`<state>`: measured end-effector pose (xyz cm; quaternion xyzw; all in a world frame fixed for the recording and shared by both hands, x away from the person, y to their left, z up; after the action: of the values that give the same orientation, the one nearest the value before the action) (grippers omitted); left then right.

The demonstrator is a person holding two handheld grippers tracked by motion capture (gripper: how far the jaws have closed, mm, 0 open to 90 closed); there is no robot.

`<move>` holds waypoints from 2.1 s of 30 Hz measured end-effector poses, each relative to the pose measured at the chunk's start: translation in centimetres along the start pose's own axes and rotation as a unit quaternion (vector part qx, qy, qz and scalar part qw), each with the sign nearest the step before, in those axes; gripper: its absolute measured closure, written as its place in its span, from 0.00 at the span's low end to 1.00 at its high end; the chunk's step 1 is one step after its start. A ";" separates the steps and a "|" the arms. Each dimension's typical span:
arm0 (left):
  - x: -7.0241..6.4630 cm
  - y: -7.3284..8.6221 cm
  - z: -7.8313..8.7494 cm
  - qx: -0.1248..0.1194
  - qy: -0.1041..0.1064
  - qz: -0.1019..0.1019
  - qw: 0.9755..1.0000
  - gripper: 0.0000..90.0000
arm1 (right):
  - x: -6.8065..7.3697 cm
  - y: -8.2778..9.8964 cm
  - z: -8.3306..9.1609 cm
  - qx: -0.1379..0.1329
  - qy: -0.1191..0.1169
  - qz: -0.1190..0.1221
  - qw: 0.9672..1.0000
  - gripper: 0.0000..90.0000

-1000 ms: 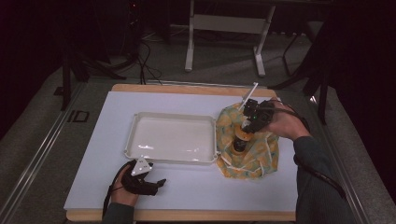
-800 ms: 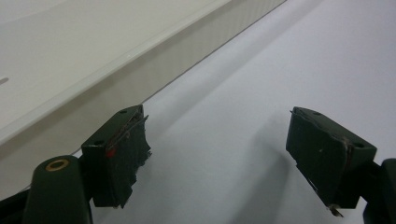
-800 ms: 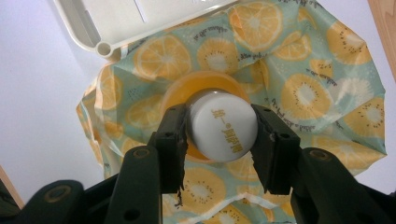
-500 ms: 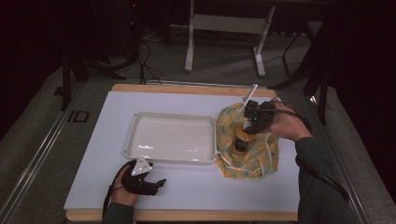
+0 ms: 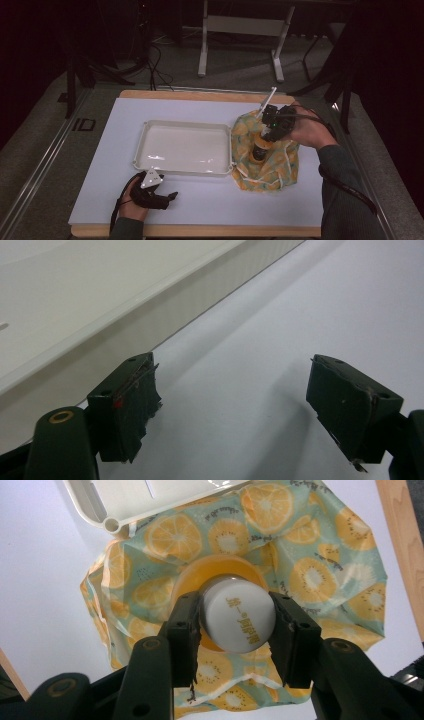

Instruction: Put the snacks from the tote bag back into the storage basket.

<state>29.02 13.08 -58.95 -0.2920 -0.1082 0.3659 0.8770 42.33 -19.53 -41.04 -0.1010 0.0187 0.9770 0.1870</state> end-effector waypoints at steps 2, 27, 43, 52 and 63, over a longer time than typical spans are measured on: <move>0.0 0.0 0.0 0.000 0.000 0.000 1.000 0.23 | -0.1 0.1 0.3 -0.003 0.005 -0.004 1.000 0.65; 0.0 0.0 0.0 0.000 0.000 0.000 1.000 0.23 | -0.9 0.0 2.5 -0.011 0.036 -0.008 0.999 0.65; 0.0 0.0 0.0 0.001 0.001 0.000 1.000 0.23 | -1.5 -0.6 3.9 -0.027 0.068 -0.016 0.997 0.65; 0.0 0.0 0.0 0.000 0.001 -0.001 1.000 0.23 | -1.3 -1.4 4.2 -0.040 0.072 -0.012 0.997 0.65; 0.0 0.0 0.0 0.000 0.001 -0.001 1.000 0.23 | -0.8 -2.5 5.1 -0.052 0.081 -0.001 0.995 0.65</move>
<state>29.01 13.08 -58.95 -0.2920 -0.1073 0.3651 0.8775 42.97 -17.14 -35.90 -0.1890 -0.0169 0.9651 0.1805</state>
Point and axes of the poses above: each handheld gripper's, and its own axes: z roughly backward along the jaws, y roughly out of its underside, x roughly to its left, the point moved 7 cm from there along -z, roughly forward along the jaws, and after that the axes turned 12 degrees about x, right-handed, at the moved point
